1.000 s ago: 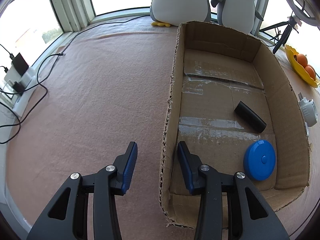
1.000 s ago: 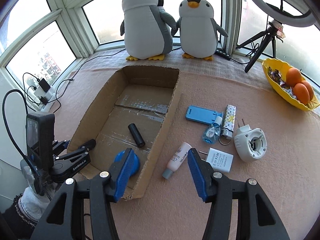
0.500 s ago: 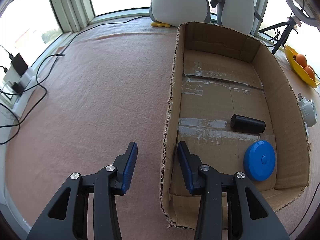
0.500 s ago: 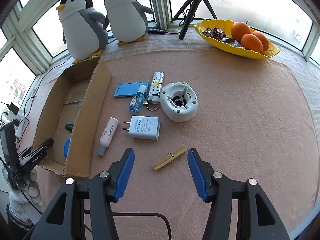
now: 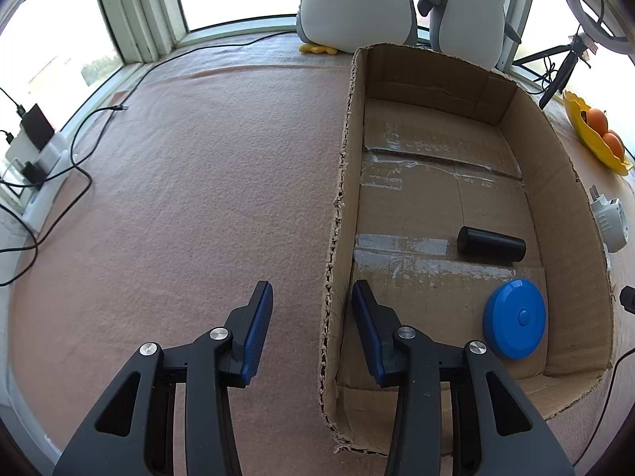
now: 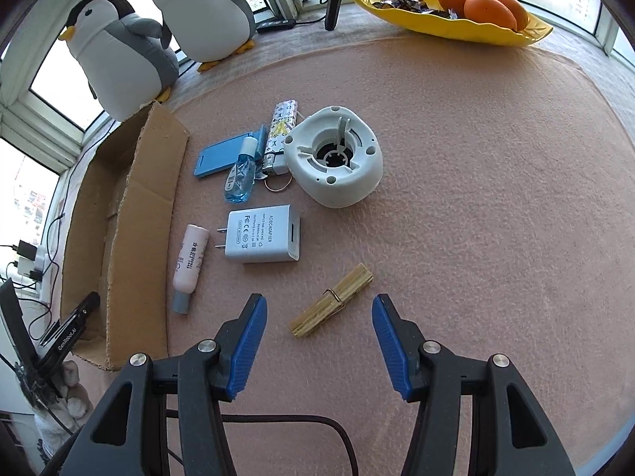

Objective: Organize rigid objects
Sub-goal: 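Move the right tool to the wooden clothespin and grasp it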

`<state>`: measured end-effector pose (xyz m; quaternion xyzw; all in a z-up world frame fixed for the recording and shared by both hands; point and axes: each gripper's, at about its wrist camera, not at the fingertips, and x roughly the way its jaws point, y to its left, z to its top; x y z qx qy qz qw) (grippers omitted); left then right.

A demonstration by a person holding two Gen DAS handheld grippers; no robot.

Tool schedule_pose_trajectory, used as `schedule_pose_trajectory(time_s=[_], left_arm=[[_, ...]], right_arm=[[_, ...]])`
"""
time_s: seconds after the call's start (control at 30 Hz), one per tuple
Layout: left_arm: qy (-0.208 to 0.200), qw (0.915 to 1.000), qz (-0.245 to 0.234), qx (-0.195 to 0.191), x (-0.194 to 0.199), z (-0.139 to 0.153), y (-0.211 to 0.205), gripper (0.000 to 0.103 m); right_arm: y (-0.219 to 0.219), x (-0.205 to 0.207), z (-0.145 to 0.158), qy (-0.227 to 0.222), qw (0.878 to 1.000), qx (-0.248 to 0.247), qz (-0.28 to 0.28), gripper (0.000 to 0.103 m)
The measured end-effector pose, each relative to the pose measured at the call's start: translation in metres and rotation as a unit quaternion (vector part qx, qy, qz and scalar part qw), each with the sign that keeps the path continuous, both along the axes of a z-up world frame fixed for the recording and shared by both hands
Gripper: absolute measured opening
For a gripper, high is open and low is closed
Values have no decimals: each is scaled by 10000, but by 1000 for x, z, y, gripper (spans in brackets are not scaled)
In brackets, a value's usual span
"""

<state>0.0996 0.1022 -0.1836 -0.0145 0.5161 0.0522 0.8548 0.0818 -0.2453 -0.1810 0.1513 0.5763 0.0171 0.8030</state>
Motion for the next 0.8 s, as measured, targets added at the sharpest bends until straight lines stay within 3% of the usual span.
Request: schedule_pose_trajectory(time_s=[0.27, 0.8], left_arm=[[-1, 10000, -2, 0, 1, 0, -1, 40], [-4, 10000, 0, -16, 1, 0, 0, 41]], right_arm=[[1, 9, -14, 200, 9998, 4, 9, 51], [12, 18, -18, 281, 9973, -541, 420, 20]])
